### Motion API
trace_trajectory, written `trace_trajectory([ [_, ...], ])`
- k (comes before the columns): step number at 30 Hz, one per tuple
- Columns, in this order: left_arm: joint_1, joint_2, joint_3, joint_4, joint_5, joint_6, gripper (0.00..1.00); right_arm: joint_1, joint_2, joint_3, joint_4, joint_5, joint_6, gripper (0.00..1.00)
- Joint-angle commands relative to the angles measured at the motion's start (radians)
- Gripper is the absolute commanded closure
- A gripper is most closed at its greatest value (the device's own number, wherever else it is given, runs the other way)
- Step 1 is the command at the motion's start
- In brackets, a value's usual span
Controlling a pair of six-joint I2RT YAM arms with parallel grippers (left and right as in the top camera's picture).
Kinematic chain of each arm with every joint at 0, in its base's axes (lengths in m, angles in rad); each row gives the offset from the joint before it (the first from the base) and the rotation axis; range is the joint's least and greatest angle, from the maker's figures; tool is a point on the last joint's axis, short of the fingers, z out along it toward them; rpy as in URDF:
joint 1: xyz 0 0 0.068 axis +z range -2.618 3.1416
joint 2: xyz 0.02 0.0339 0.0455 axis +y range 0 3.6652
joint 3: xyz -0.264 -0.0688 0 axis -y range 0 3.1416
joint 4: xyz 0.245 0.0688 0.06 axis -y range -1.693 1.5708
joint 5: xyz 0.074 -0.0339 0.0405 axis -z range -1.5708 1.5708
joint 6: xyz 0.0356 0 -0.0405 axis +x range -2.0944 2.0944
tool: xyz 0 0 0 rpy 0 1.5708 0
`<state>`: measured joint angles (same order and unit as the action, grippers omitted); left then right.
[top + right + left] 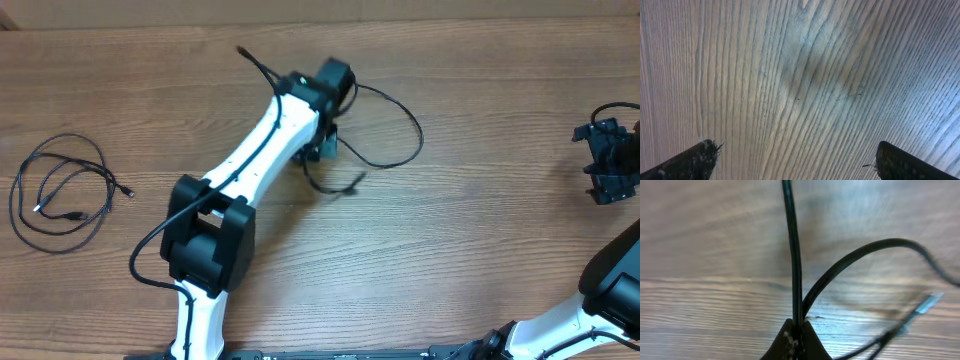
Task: Untangle cables
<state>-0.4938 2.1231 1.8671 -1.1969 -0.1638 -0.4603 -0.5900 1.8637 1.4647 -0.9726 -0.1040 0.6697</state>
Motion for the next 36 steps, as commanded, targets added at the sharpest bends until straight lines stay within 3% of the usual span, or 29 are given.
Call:
trace_trajectory([
  [1, 0.047, 0.001, 0.139, -0.039, -0.028, 0.008, 0.96, 0.0, -0.008, -0.004, 0.002, 0.006, 0.004, 0.0],
  [11, 0.225, 0.001, 0.427, -0.17, -0.004, -0.002, 0.96, 0.0, -0.008, -0.004, 0.002, 0.006, 0.004, 0.0],
  [18, 0.417, 0.001, 0.583, -0.266, 0.123, -0.061, 0.95, 0.0, -0.008, -0.004, 0.002, 0.006, 0.004, 0.0],
  [26, 0.528, 0.001, 0.548, -0.356, 0.245, 0.023, 0.96, 0.0, -0.008, -0.004, 0.002, 0.006, 0.004, 0.0],
  [36, 0.417, 0.001, 0.387, -0.36, 0.257, 0.152, 0.92, 0.0, -0.008, -0.004, 0.002, 0.006, 0.004, 0.0],
])
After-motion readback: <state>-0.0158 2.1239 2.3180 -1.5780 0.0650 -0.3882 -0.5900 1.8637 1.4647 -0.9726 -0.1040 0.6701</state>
